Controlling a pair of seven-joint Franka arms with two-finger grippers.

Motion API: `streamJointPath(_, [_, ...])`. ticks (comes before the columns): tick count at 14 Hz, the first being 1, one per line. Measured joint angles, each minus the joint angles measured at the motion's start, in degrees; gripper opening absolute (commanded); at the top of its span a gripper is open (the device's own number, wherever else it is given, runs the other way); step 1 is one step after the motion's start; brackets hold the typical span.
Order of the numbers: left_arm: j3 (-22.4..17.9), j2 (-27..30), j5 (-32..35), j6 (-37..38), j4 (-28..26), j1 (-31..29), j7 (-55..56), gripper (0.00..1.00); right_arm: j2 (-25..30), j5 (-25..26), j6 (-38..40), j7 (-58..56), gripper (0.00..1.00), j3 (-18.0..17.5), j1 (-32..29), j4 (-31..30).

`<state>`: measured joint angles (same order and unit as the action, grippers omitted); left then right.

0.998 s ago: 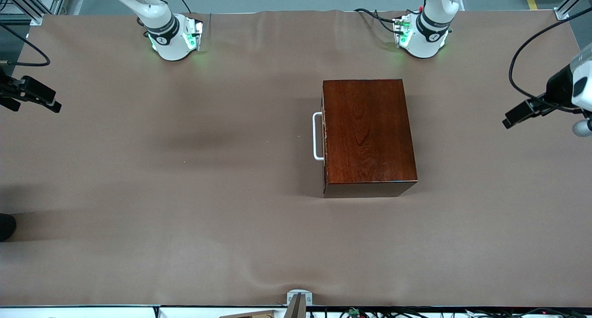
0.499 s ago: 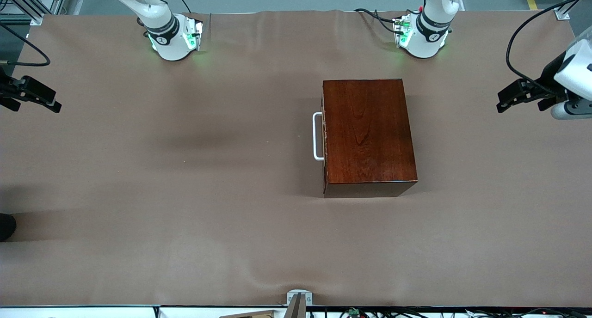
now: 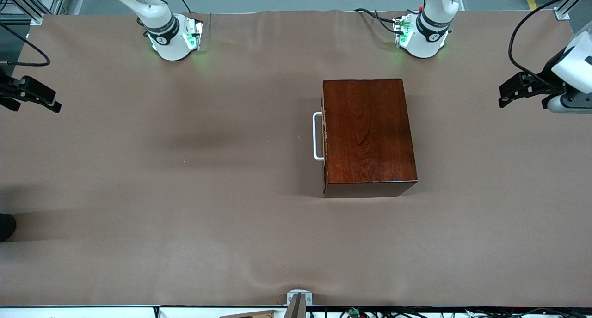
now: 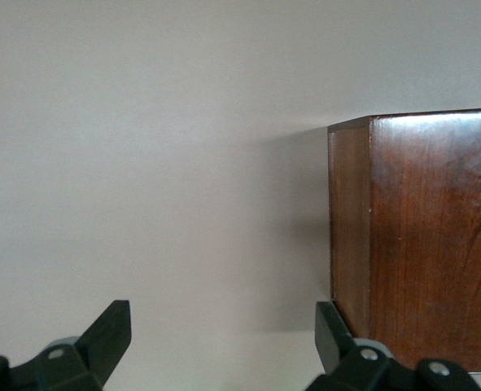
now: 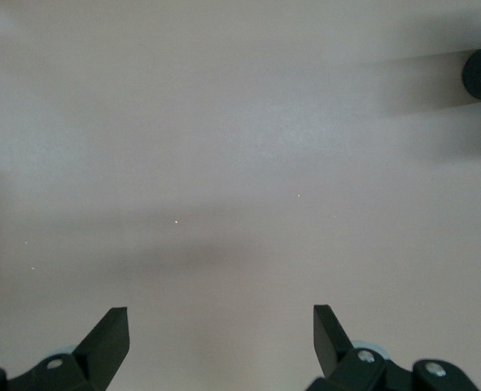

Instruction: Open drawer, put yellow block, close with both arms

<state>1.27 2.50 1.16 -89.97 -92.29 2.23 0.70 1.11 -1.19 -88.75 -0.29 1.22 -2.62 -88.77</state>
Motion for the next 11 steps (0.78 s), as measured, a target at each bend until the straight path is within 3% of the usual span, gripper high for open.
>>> streamJointPath(11, [1.34,-1.46,0.00,1.23,0.16,-1.05,-0.97,1.00,-0.01,0.00,0.02,0.00,1.00,-0.04,0.00,0.00])
